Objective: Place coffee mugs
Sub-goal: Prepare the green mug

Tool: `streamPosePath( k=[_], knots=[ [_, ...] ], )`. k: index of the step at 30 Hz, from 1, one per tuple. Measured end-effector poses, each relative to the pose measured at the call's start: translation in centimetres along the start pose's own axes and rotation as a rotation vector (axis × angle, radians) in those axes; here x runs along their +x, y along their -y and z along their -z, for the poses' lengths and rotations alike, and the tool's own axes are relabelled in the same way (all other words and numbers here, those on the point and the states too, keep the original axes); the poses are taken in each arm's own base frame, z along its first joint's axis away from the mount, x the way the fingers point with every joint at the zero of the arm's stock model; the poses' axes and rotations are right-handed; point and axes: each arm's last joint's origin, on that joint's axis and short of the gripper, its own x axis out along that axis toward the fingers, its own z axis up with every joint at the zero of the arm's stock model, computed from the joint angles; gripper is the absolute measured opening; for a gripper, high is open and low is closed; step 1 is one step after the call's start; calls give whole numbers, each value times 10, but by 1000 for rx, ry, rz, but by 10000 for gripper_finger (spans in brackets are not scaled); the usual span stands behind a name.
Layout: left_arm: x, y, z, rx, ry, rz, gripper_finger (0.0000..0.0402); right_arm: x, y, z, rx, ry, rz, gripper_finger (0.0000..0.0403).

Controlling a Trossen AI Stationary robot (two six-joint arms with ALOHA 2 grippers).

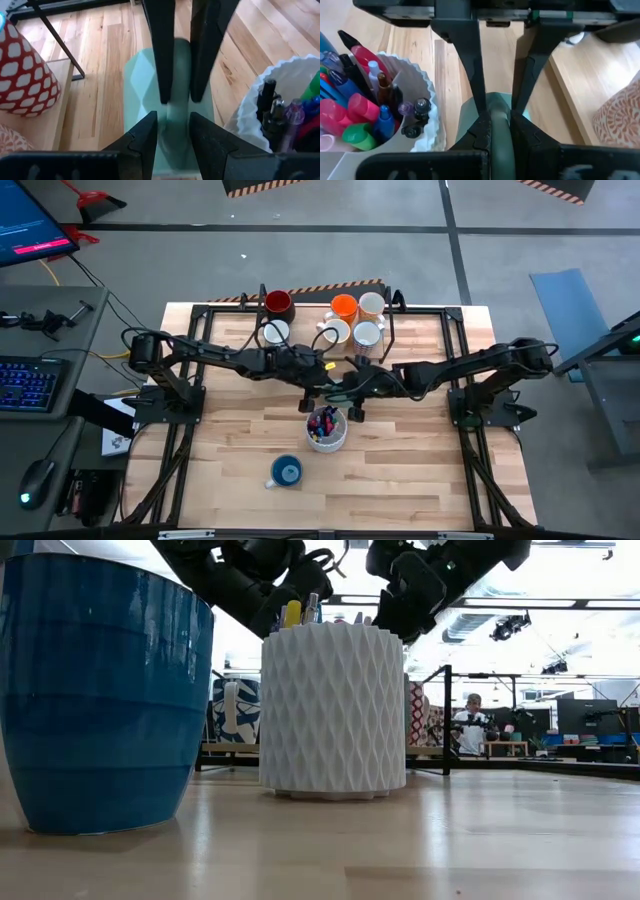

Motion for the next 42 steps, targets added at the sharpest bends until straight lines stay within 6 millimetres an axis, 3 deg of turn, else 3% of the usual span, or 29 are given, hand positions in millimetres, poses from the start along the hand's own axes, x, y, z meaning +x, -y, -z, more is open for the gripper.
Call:
streamPosePath(
  k=[24,35,42],
  knots=[
    [1,3,4,-5,-37,14,103,-4,2,22,81,-238,32,12],
    [1,3,6,-8,-57,18,103,-27,7,4,39,-399,46,12],
    [1,3,7,-9,-62,20,103,-36,7,14,81,-573,18,12]
  ],
)
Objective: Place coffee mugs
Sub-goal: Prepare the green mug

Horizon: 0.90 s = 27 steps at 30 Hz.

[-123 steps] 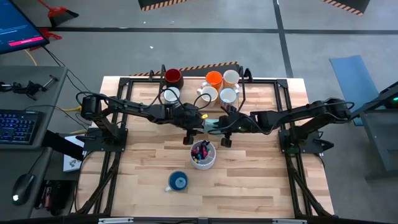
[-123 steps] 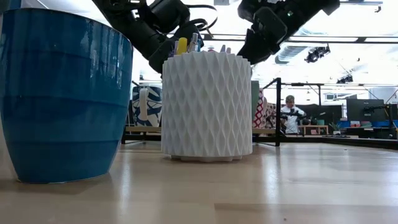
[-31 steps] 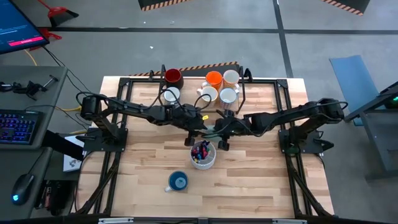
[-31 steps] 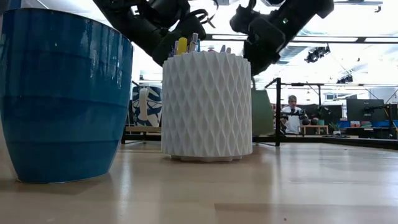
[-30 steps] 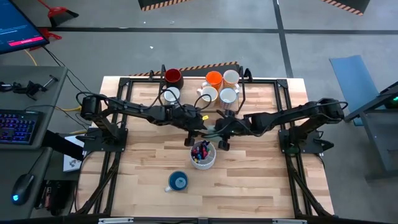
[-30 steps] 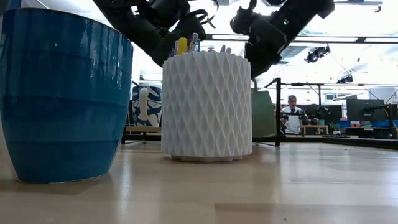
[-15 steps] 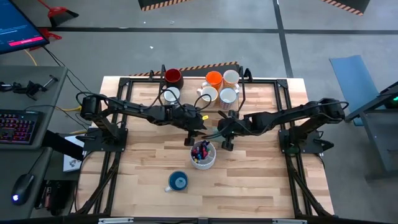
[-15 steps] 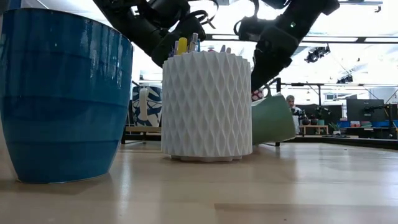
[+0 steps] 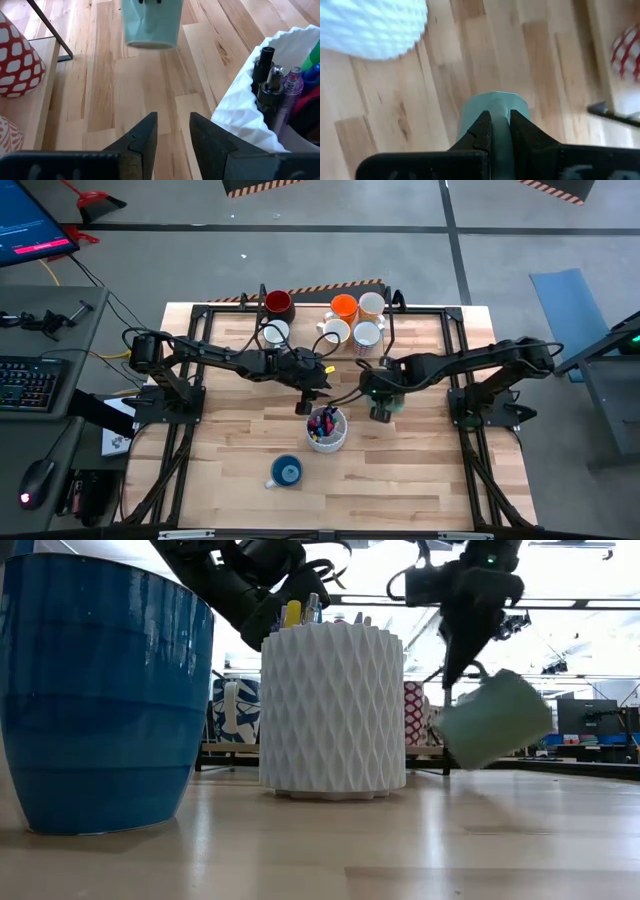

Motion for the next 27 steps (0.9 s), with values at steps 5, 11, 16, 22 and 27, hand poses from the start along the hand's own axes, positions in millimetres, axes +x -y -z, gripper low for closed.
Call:
streamPosePath(
  k=[5,11,16,22,27],
  knots=[
    [0,0,0,0,0,0,103,1,0,7,35,-83,-24,12],
    [0,0,1,-1,-8,2,103,-1,0,16,87,-188,-66,12],
    [0,0,1,-1,-10,2,103,0,0,20,140,-235,-89,12],
    [0,0,1,-1,-13,2,103,7,-1,28,193,-282,-123,12],
    [0,0,1,1,-12,3,103,10,-3,33,215,-312,-132,12]
  ],
)
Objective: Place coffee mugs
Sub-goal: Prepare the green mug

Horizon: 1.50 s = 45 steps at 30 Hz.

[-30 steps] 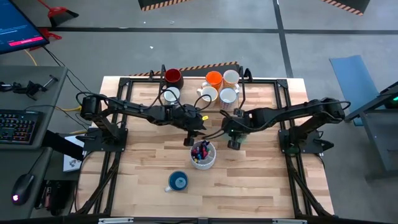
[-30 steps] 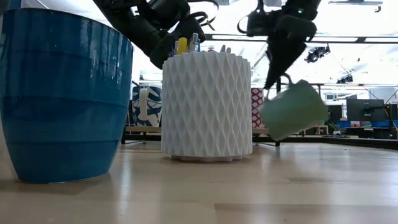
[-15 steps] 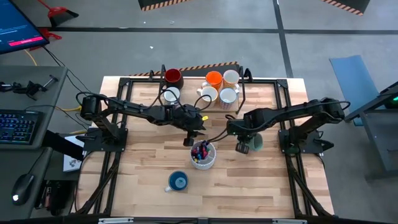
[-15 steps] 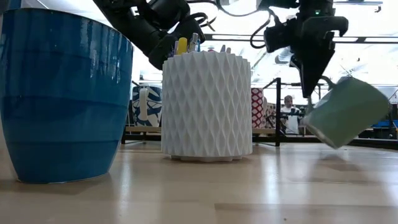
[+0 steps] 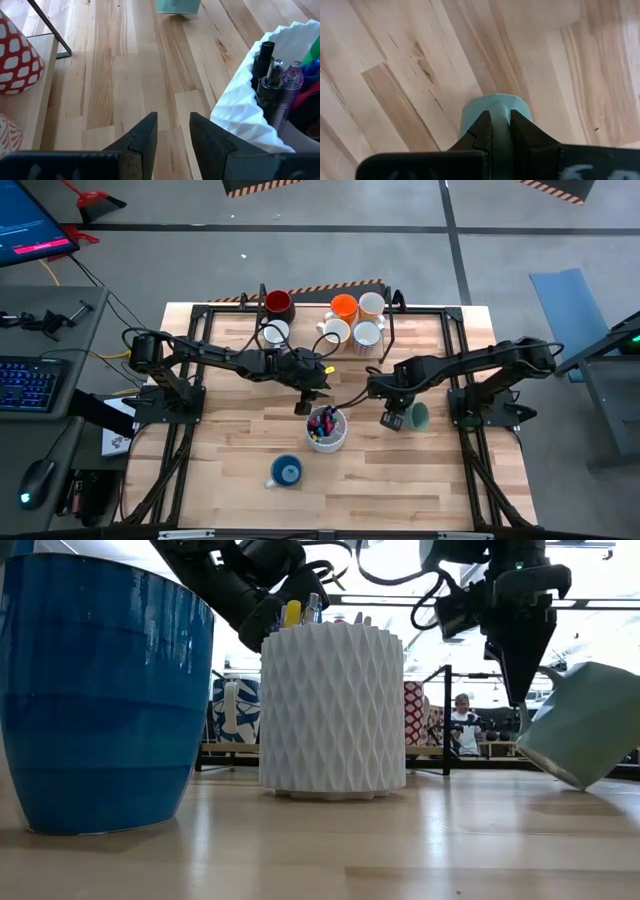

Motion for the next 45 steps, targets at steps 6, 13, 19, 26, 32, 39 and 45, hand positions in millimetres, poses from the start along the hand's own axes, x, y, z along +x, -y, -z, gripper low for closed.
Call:
streamPosePath(
  k=[6,13,19,26,32,39,45],
  knots=[
    [0,0,0,0,0,0,103,1,0,-1,4,8,-9,12],
    [0,0,0,-1,-2,1,103,4,-1,-6,0,57,-3,21],
    [0,1,1,-6,-17,4,103,9,-3,-10,1,61,5,23],
    [0,1,4,-10,-45,11,103,23,-6,-17,-32,40,17,25],
    [0,2,6,-12,-61,15,103,23,-8,-24,-92,124,28,32],
    [0,2,6,-12,-63,16,103,21,-9,-28,-122,170,19,79],
    [0,2,6,-11,-63,16,103,18,-6,-35,-145,228,37,108]
  ],
)
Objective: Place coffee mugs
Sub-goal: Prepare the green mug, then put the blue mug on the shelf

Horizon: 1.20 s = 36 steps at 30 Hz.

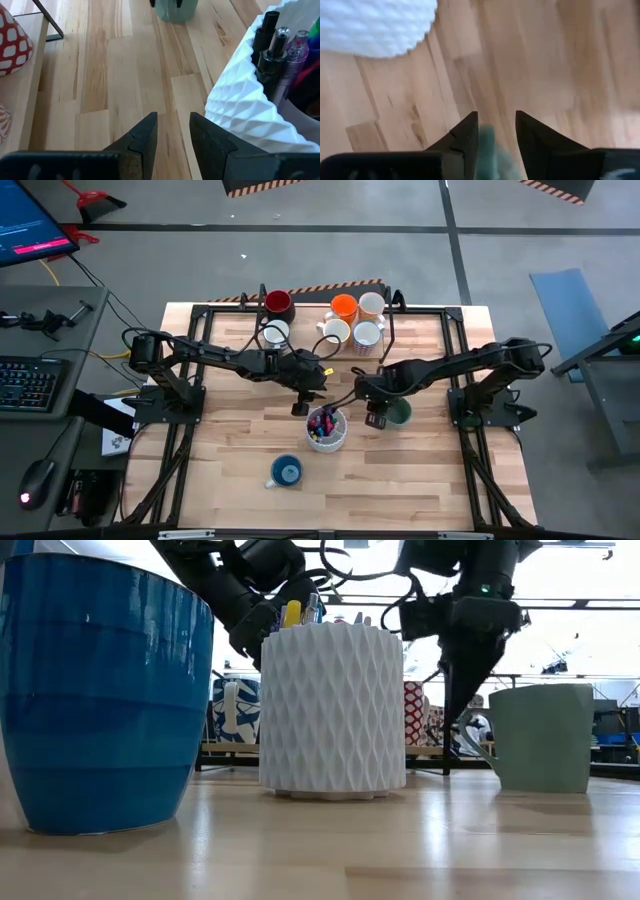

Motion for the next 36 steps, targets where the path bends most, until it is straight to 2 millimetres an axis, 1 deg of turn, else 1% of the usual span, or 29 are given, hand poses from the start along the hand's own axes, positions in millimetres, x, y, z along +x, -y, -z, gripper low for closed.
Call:
streamPosePath(
  k=[6,10,14,19,22,24,26,28,31,33,36],
  knots=[
    [0,0,2,-1,-20,4,103,-21,6,-23,-39,104,23,114],
    [-2,0,9,22,-99,-8,103,-39,6,-39,-68,183,26,114],
    [-15,2,15,28,-215,-57,104,-51,2,-48,-109,232,12,114],
    [-45,13,18,-60,-318,-31,104,-53,-1,-44,-159,190,16,115],
    [-68,27,13,-134,-312,-22,104,-52,1,-39,-147,142,24,115],
    [-82,40,9,-157,-295,-4,104,-52,2,-36,-141,114,35,115],
    [-93,55,2,-177,-244,38,104,-52,3,-35,-140,96,43,115],
    [-100,71,-3,-189,-199,93,104,-52,3,-34,-141,92,44,115],
    [-101,95,-7,-166,-175,126,104,-52,3,-34,-147,92,44,115],
    [-96,109,-10,-148,-160,115,104,-52,3,-34,-148,90,45,115],
    [-84,122,-6,-154,-194,97,104,-52,3,-34,-148,89,45,115]
  ],
)
